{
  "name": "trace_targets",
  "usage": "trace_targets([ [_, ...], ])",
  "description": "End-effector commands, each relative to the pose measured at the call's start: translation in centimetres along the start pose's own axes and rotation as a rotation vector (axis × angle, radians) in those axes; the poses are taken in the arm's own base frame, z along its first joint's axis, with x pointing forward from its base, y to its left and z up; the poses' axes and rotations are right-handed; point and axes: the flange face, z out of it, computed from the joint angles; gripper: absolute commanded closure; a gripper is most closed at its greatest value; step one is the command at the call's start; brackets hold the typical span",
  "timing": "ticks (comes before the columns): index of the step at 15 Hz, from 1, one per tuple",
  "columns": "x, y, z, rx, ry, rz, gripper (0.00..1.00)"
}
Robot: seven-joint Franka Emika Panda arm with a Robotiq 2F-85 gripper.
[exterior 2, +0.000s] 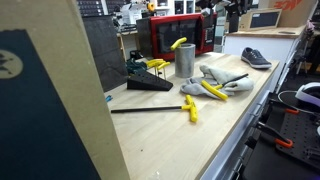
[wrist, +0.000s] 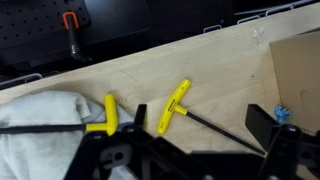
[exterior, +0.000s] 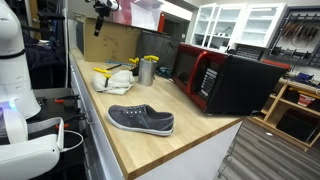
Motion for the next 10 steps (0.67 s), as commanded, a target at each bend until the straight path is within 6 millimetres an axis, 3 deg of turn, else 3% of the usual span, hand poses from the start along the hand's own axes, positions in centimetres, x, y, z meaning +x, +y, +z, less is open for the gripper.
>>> trace_targets([
  [1,0.0,0.0,-0.04,0.0,-0.001,0.0,0.0],
  [10,0.2,-0.36,0.01,-0.02,-0.003,-0.022,0.0],
])
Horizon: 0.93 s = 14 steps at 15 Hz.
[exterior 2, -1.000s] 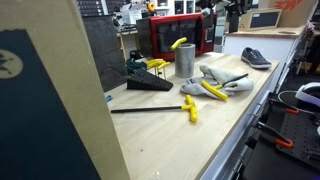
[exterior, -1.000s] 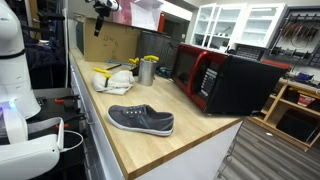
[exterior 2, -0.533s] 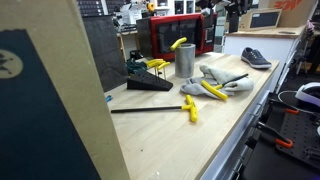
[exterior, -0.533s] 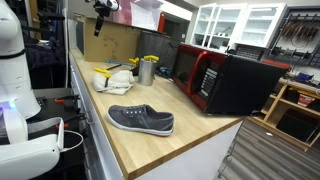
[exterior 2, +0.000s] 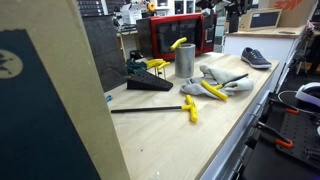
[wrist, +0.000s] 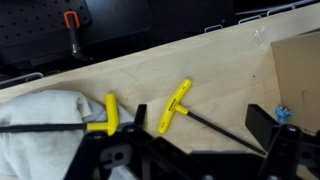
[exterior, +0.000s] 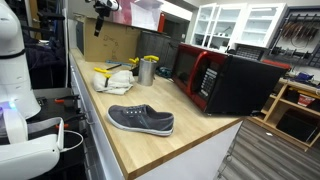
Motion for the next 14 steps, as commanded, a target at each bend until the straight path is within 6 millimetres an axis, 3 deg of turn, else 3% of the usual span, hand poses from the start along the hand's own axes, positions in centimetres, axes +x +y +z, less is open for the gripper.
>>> trace_targets([
  [1,0.2,-0.6,0.0,-0.019,-0.005,-0.029,0.0],
  [5,0.3,-1.4,0.6,-0.034,-0.011,-0.092,0.0],
  [14,2.1,-4.7,3.9,-0.136,-0.083,-0.37,0.0],
])
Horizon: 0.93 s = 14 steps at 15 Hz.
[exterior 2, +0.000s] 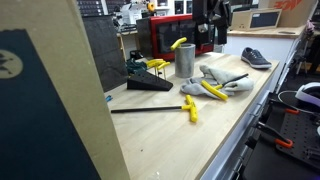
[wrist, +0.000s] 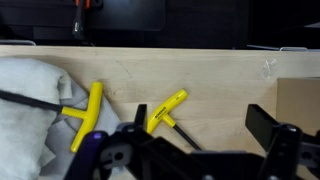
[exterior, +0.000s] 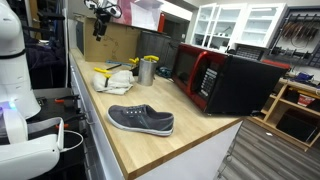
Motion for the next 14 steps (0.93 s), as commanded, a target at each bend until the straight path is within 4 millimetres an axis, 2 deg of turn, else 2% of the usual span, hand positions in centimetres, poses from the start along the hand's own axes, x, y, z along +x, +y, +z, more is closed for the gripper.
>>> trace_targets([
  [1,1.8,-1.7,0.8,-0.086,-0.032,-0.129,0.0],
  [6,2.2,-2.5,4.4,-0.271,-0.105,-0.273,0.0],
  [10,1.1,-2.2,6.8,-0.385,-0.154,-0.308,0.0],
  [14,-0.2,-1.0,8.1,-0.429,-0.213,-0.314,0.0],
])
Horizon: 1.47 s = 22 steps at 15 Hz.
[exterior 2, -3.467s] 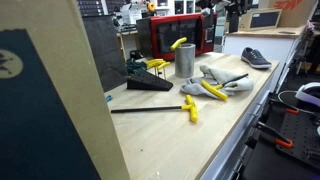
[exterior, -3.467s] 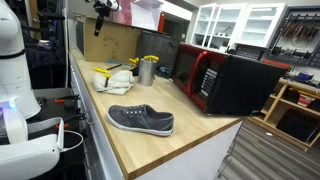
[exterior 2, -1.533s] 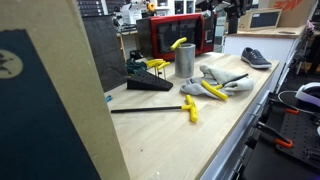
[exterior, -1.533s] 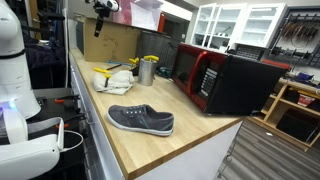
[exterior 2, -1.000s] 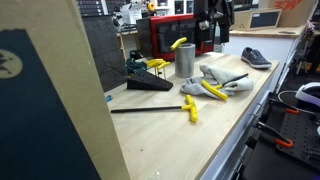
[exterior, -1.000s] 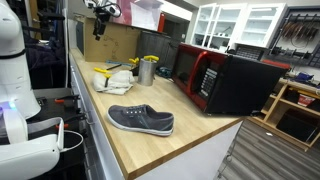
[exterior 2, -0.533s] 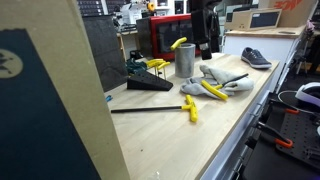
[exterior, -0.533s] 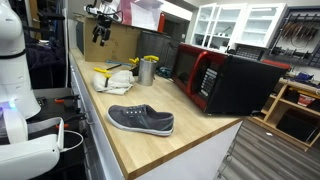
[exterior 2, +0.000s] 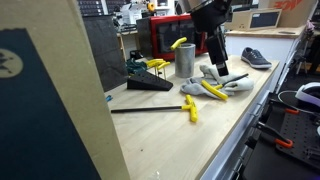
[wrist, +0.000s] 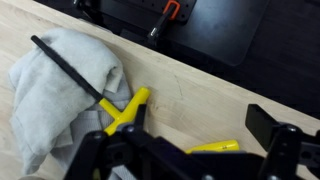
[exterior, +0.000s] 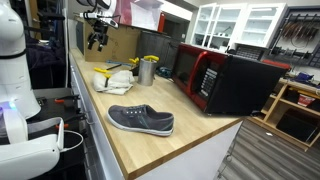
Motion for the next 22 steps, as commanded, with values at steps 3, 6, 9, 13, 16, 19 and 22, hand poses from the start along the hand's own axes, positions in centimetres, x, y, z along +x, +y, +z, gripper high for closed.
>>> trace_targets([
  [3,-2.0,0.7,1.8,-0.04,-0.074,0.008,0.0],
  [6,-1.0,0.4,2.1,-0.019,-0.07,0.007,0.0],
  [9,-1.1,0.6,2.1,-0.018,-0.068,0.011,0.0],
  [13,-0.4,-1.7,1.2,-0.157,-0.013,-0.023,0.0],
  [16,0.1,-2.9,2.1,-0.284,0.024,-0.059,0.0],
  [19,0.8,-2.3,4.3,-0.342,0.049,-0.101,0.0],
  [22,1.7,-0.3,6.3,-0.342,0.088,-0.116,0.0],
])
